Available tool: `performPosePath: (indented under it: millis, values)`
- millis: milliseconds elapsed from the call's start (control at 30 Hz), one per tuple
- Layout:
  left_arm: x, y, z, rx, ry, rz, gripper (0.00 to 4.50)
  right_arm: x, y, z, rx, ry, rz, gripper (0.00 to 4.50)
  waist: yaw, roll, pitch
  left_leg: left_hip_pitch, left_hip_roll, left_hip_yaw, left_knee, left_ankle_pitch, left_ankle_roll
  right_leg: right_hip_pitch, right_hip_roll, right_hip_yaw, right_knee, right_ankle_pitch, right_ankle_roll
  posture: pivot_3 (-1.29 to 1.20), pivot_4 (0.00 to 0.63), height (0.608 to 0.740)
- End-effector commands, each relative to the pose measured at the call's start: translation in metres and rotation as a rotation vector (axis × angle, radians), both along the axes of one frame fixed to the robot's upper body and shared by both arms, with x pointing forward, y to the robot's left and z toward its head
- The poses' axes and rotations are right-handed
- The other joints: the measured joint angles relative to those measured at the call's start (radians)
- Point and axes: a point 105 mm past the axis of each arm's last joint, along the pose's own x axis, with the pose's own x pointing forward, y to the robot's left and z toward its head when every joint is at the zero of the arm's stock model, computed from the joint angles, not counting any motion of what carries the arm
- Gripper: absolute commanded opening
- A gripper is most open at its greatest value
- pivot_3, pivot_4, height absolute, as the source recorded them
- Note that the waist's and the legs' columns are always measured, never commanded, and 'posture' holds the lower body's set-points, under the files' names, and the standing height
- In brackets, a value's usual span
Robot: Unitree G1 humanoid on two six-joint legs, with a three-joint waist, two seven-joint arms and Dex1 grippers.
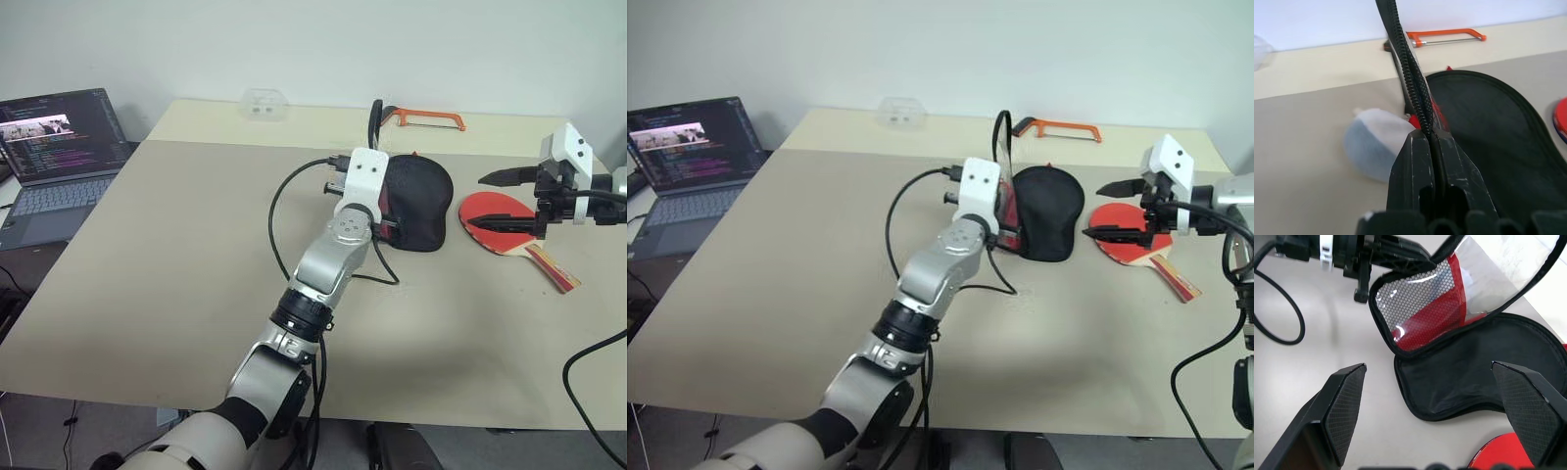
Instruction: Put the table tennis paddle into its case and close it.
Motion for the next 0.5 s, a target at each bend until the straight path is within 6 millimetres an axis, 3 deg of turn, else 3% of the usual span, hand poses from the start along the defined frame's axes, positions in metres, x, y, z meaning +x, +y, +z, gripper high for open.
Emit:
performPosePath:
  millis: [33, 333, 500]
  values:
    - [-0.012, -0.012, 0.01, -0.101, 0.003, -0.017, 0.01, 0.001, 0.001, 0.018, -0.003, -0.072, 0.005, 4.5, 0.0, 0.0, 0.0, 0.0, 0.0, 0.0, 0.0, 0.0, 0.0, 0.0, 0.0, 0.0, 0.0, 0.0, 0.0, 0.0, 0.15, 0.74]
    - [-0.009, 0.014, -0.002, -0.14, 0.082, 0.026, 0.01, 0.004, 0.005, 0.013, 0.006, -0.065, 0.016, 4.5, 0.0, 0.0, 0.0, 0.0, 0.0, 0.0, 0.0, 0.0, 0.0, 0.0, 0.0, 0.0, 0.0, 0.0, 0.0, 0.0, 0.15, 0.74]
    - [-0.009, 0.026, -0.005, -0.147, 0.106, 0.045, 1.33, 0.003, 0.003, 0.01, 0.003, -0.056, 0.008, 4.5, 0.0, 0.0, 0.0, 0.0, 0.0, 0.0, 0.0, 0.0, 0.0, 0.0, 0.0, 0.0, 0.0, 0.0, 0.0, 0.0, 0.15, 0.74]
